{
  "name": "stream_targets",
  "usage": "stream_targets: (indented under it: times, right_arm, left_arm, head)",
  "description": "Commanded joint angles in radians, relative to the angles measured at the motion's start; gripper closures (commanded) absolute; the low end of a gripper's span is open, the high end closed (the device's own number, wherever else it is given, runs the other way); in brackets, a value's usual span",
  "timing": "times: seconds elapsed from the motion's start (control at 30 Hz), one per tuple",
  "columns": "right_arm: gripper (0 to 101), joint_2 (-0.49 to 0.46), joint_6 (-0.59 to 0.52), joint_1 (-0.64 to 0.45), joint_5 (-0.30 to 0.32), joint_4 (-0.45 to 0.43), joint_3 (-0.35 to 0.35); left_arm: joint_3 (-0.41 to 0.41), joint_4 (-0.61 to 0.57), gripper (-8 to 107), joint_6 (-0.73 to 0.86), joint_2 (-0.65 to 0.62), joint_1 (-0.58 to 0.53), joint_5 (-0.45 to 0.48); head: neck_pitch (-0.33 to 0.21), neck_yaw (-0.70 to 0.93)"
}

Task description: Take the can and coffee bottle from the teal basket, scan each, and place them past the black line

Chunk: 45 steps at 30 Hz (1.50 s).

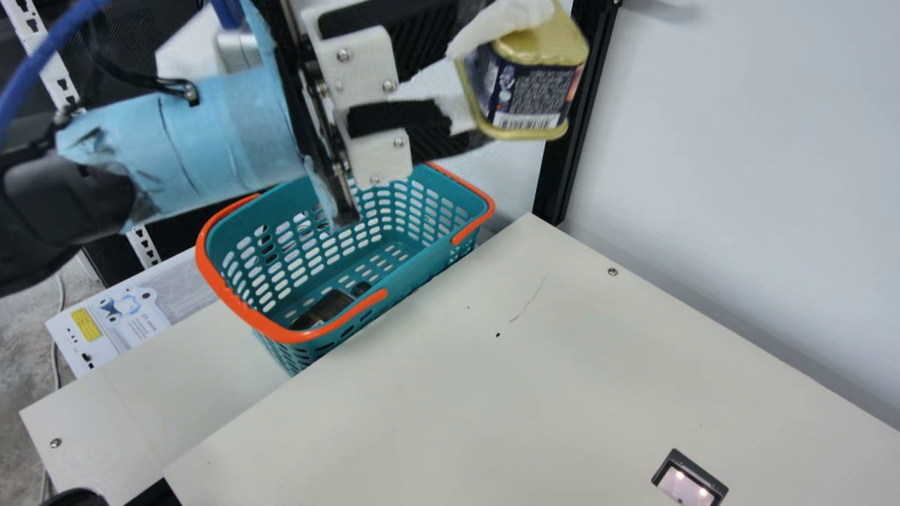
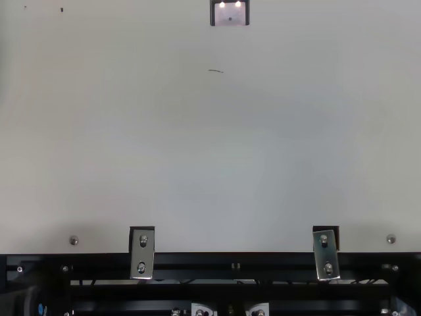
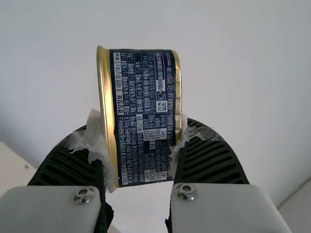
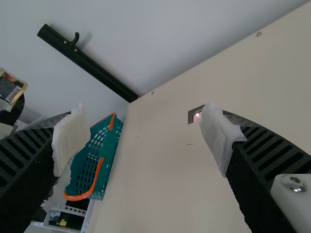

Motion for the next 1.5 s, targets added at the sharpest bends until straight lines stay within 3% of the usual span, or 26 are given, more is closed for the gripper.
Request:
stream_targets:
  times: [0.0,0.2,0.43,0.8,0.97,1.17,1.27,1.47]
  right_arm:
    - [0,0.000,0.000,0.000,0.000,0.000,0.000]
    - [0,0.000,0.000,0.000,0.000,0.000,0.000]
    - [0,0.000,0.000,0.000,0.000,0.000,0.000]
    - [0,0.000,0.000,0.000,0.000,0.000,0.000]
    - [0,0.000,0.000,0.000,0.000,0.000,0.000]
    - [0,0.000,0.000,0.000,0.000,0.000,0.000]
    - [0,0.000,0.000,0.000,0.000,0.000,0.000]
    - [0,0.000,0.000,0.000,0.000,0.000,0.000]
  left_arm:
    - [0.000,0.000,89,0.000,0.000,0.000,0.000]
    - [-0.002,-0.001,89,0.250,0.007,-0.053,-0.067]
    - [-0.050,0.020,89,0.317,0.043,-0.048,-0.077]
    - [-0.269,0.005,89,0.651,0.303,-0.213,-0.283]
    - [-0.339,0.005,89,0.856,0.329,-0.288,-0.340]
    - [-0.307,0.005,89,1.089,0.257,-0.349,-0.340]
    - [-0.294,0.005,89,1.033,0.248,-0.356,-0.337]
    - [-0.276,0.005,89,1.094,0.230,-0.357,-0.337]
  head:
    - [-0.037,0.020]
    - [-0.037,0.020]
    - [-0.037,0.020]
    - [-0.037,0.020]
    - [-0.037,0.020]
    - [-0.037,0.020]
    - [-0.037,0.020]
    - [-0.037,0.020]
